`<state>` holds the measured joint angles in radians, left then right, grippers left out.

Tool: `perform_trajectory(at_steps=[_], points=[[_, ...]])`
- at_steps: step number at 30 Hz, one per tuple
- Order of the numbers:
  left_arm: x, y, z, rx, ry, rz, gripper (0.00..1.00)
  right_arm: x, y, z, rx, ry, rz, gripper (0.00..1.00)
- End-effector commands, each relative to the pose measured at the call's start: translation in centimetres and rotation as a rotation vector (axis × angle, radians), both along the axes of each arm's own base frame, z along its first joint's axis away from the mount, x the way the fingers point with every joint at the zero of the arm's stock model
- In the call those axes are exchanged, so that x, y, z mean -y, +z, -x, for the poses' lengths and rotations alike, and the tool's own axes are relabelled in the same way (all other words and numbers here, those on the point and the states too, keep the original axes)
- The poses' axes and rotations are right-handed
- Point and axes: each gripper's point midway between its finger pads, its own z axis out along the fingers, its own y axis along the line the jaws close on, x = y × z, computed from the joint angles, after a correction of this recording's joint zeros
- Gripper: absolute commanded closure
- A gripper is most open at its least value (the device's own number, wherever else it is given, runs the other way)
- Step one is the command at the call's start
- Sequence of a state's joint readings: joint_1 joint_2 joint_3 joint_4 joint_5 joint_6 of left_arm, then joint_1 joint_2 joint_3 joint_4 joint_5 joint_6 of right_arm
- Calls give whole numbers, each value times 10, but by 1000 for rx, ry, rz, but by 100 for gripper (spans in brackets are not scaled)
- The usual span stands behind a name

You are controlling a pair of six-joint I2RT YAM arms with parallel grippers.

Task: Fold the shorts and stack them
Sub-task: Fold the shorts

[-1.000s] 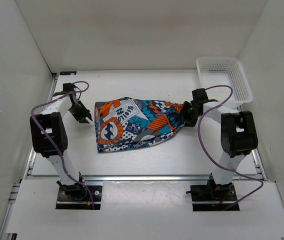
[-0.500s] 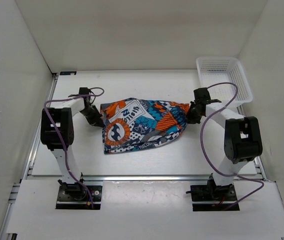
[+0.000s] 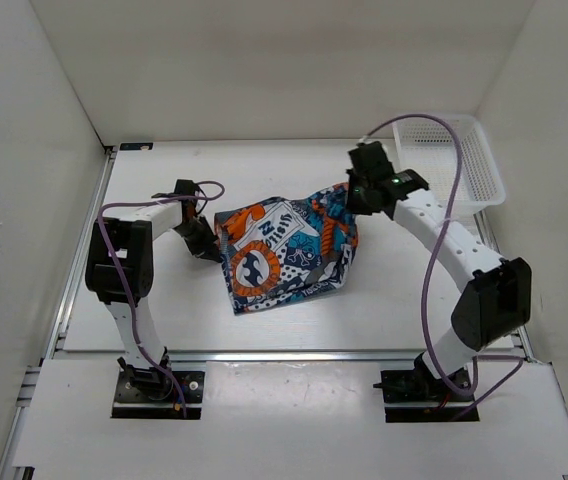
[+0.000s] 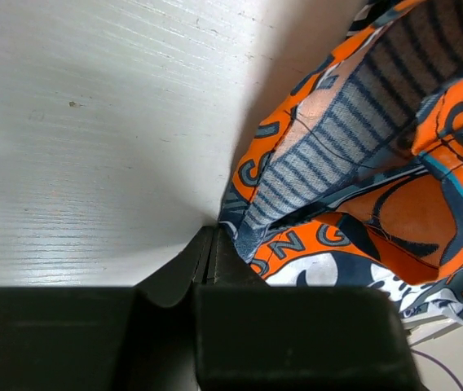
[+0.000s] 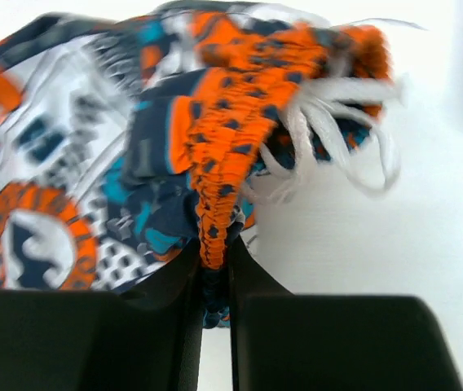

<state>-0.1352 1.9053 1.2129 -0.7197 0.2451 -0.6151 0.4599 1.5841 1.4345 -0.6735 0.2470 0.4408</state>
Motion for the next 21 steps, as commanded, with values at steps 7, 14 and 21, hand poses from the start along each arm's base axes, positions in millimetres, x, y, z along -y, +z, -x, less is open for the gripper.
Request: perform_trajectory(at_steps=[7, 14, 21], points=[[0, -9, -5, 9, -31, -26, 90, -147, 23, 25, 41, 216, 79, 100], [0, -9, -5, 9, -31, -26, 90, -224, -4, 46, 5, 348, 87, 100], [1, -7, -8, 18, -31, -25, 90, -257, -22, 66, -9, 436, 106, 100]])
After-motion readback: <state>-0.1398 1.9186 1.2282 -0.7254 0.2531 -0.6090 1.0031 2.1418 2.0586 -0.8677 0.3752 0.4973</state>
